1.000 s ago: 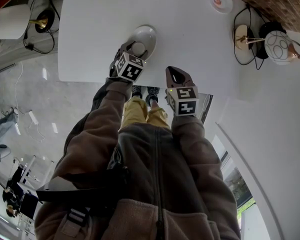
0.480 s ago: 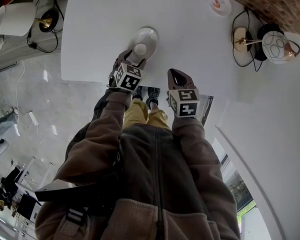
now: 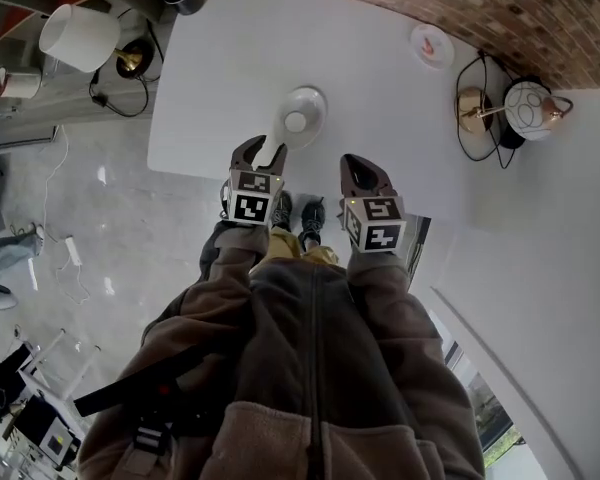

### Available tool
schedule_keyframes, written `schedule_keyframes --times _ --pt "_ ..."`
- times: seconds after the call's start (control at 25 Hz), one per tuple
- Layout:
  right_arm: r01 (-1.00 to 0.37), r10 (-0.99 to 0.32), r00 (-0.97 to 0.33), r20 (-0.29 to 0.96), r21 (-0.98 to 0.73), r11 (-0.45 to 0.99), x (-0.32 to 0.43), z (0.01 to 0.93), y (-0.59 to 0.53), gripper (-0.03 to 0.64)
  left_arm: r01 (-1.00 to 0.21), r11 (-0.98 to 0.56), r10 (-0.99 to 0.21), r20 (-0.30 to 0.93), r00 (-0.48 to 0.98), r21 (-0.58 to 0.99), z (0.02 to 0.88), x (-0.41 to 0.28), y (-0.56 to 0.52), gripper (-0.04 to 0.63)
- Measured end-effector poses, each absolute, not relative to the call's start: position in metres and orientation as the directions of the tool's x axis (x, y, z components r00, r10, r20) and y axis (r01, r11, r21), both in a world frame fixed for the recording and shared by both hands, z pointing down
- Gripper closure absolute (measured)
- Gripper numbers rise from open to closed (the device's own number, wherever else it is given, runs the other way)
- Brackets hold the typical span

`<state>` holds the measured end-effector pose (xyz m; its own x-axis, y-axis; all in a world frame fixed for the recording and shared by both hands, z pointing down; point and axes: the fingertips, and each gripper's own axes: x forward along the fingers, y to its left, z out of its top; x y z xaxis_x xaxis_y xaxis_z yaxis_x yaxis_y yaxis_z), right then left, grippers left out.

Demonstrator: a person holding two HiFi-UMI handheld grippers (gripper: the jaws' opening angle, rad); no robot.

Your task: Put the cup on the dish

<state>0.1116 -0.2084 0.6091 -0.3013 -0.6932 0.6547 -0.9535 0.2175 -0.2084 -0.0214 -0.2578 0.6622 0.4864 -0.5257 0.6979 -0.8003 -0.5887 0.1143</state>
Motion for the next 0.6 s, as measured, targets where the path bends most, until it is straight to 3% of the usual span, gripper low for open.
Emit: schedule_keyframes --times 0.32,0.44,0.6 --pt "-0.943 -0.763 -0.332 0.554 -0.187 0.275 0.095 0.551 -0.212 0.615 -0.851 -0.524 -0.711 0.538 0.454 0.027 0.565 -0.04 -0.277 0.466" --pt "-0.942 -0.788 -0.334 0.517 -0.166 0.291 0.09 0.527 -0.215 0.615 -0.895 -0.447 -0.801 0.439 0.407 0.015 0.522 -0.058 -0.286 0.555" --pt "-0.943 -0.837 -0.332 0.435 -0.132 0.305 0.087 0.483 -0.225 0.615 -0.911 -0.413 -0.867 0.307 0.391 -0.005 0.457 -0.068 -0.297 0.589"
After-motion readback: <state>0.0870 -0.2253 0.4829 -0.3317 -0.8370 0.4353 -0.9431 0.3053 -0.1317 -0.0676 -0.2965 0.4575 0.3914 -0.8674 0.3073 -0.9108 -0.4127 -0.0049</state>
